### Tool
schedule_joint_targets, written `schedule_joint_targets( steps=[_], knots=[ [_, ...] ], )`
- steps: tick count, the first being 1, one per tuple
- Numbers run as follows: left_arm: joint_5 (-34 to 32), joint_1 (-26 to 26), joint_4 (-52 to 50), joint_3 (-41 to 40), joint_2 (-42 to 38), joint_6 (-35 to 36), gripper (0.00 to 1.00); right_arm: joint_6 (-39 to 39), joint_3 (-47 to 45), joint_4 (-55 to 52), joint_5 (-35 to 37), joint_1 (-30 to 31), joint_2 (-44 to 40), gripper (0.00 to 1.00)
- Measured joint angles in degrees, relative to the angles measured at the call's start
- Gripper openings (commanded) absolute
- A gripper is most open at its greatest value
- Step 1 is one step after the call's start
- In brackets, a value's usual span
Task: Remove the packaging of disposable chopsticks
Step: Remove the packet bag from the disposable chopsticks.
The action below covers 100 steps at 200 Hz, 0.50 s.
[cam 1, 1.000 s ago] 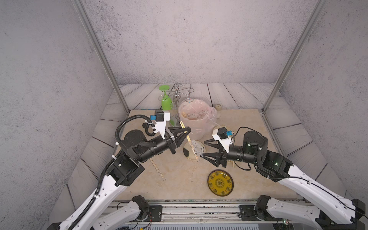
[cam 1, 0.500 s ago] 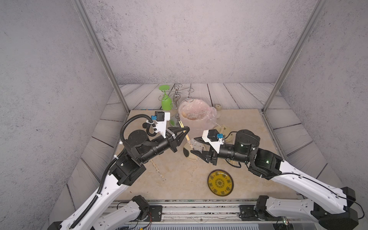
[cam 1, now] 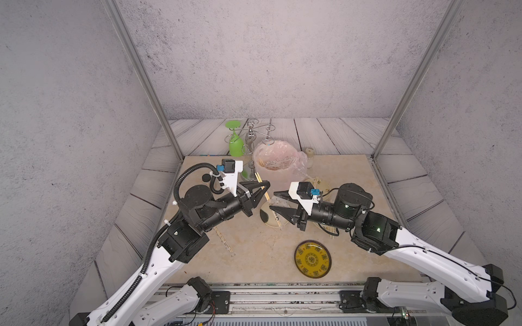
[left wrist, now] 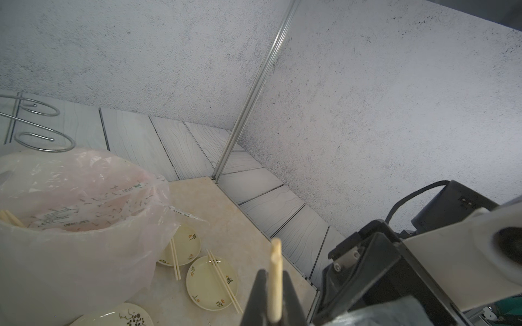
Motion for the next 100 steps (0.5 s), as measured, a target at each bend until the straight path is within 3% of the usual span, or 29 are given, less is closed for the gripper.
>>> schedule_joint_targets(
  steps=[21, 100],
  knots=[
    [0.0, 0.0, 0.2, 0.0, -0.1, 0.0, 0.0, 0.1, -0.4, 0.6, 0.9, 0.0, 0.0, 0.0],
    [-4.9, 0.0, -0.4, -1.0, -4.6, 1.0, 0.0, 1.0, -3.7, 1.4, 2.5, 0.0, -1.5, 0.0]
  ],
)
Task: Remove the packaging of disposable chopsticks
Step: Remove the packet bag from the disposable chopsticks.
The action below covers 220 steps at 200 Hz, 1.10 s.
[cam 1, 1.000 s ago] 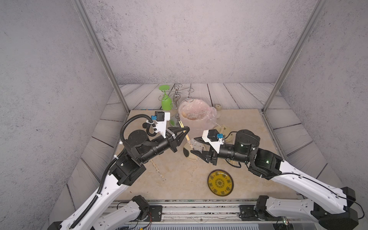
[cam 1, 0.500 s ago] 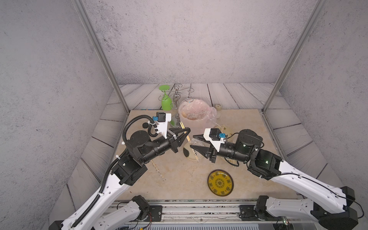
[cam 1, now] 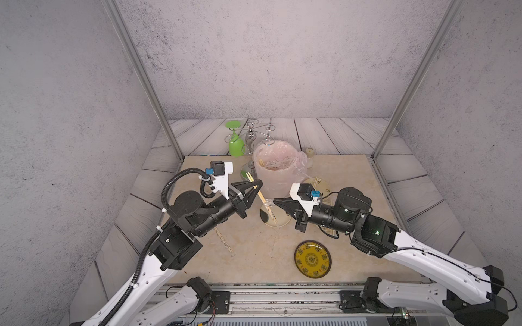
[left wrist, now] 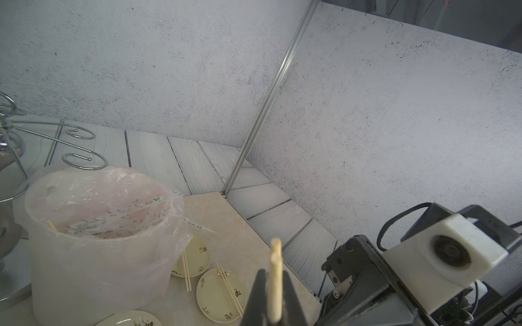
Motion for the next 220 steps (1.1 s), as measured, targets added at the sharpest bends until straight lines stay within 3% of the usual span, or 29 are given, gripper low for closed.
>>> schedule_joint_targets(
  steps=[132, 220],
  knots=[
    [-5.8, 0.0, -0.9, 0.5, -3.5, 2.2, 0.0, 1.4, -1.6, -12.7, -1.7, 0.0, -3.9, 0.0],
    [-13.7, 0.0, 1.0, 0.0, -9.9, 4.7, 0.0, -0.4, -0.9, -20.4, -0.6, 0.0, -5.9, 0.0]
  ],
)
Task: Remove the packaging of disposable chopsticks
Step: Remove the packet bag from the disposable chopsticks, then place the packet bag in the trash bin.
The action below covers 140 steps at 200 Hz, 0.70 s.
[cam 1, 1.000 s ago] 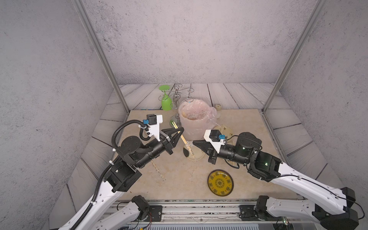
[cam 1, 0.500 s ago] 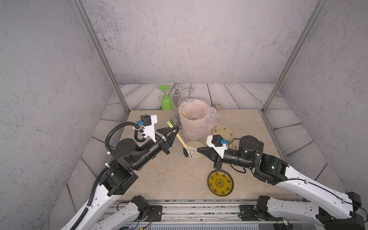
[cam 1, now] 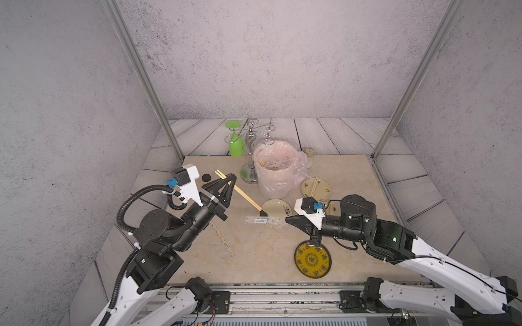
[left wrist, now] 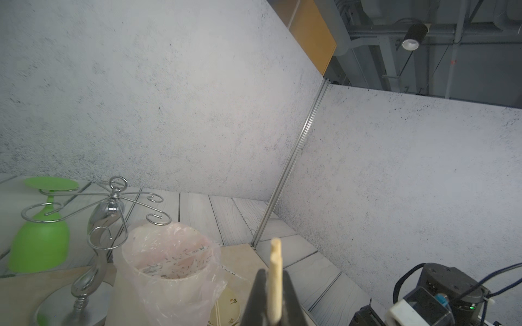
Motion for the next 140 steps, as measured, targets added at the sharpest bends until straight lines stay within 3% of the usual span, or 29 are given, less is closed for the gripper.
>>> schedule_joint_targets(
  steps=[41, 63, 112, 140],
  knots=[
    [-4.8, 0.0, 0.8, -2.4, -4.9, 0.9, 0.0, -1.4, 9.1, -4.0, 7.7, 0.0, 5.4, 0.0],
    [-6.9, 0.0, -0.9, -3.7, -6.1, 1.0, 0.0, -2.5, 23.4, -8.5, 13.5, -1.8, 14.7, 0.0],
    [-9.1, 0.0, -5.6, -5.2, -9.0, 1.1, 0.0, -0.7, 59.3, -27.6, 20.9, -13.8, 40.0, 0.0],
    [-10.0, 0.0, -7.3, -5.3, -10.2, 2.0, 0.0, 0.6, 70.8, -37.6, 22.1, -16.7, 50.0, 0.0]
  ],
)
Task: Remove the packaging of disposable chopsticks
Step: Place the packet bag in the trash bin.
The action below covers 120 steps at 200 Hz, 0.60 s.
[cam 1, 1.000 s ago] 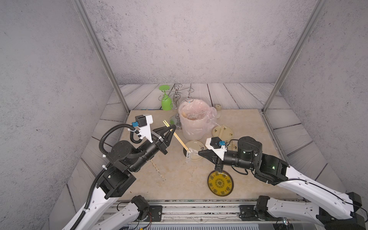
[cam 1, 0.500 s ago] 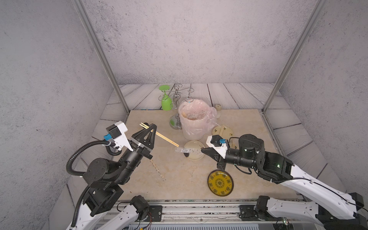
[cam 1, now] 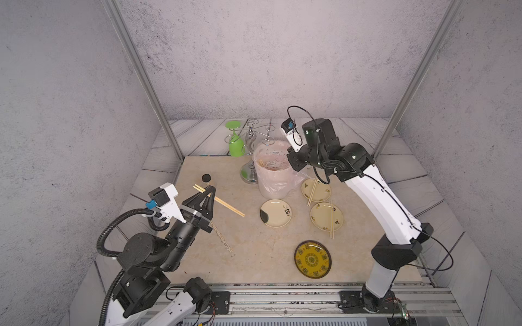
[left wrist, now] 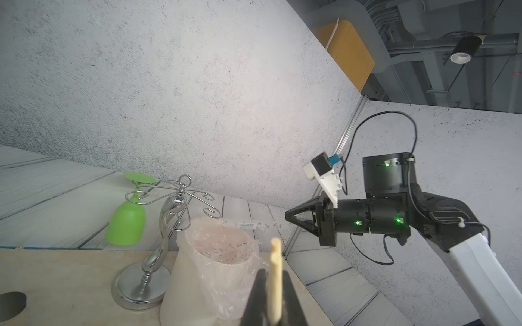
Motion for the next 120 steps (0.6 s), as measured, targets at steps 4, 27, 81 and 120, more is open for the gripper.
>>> schedule_joint_targets(
  steps=[4, 27, 81, 120],
  knots=[
    [-0.2, 0.0, -0.2, 0.0, -0.1, 0.1, 0.0, 0.2, 0.8, -1.0, 0.0, -0.2, 0.9, 0.0],
    [-0.6, 0.0, -1.5, 0.0, -0.2, 0.9, 0.0, 0.5, 2.6, -4.6, 0.0, -0.9, 4.0, 0.0],
    [-0.8, 0.0, -3.1, 0.0, -0.2, 2.0, 0.0, -0.1, 4.0, -4.0, -0.1, -2.0, 8.7, 0.05],
    [-1.4, 0.0, -3.6, -0.4, -0.5, 2.4, 0.0, -0.9, 5.7, -0.7, -1.6, -2.3, 14.5, 0.54]
  ],
)
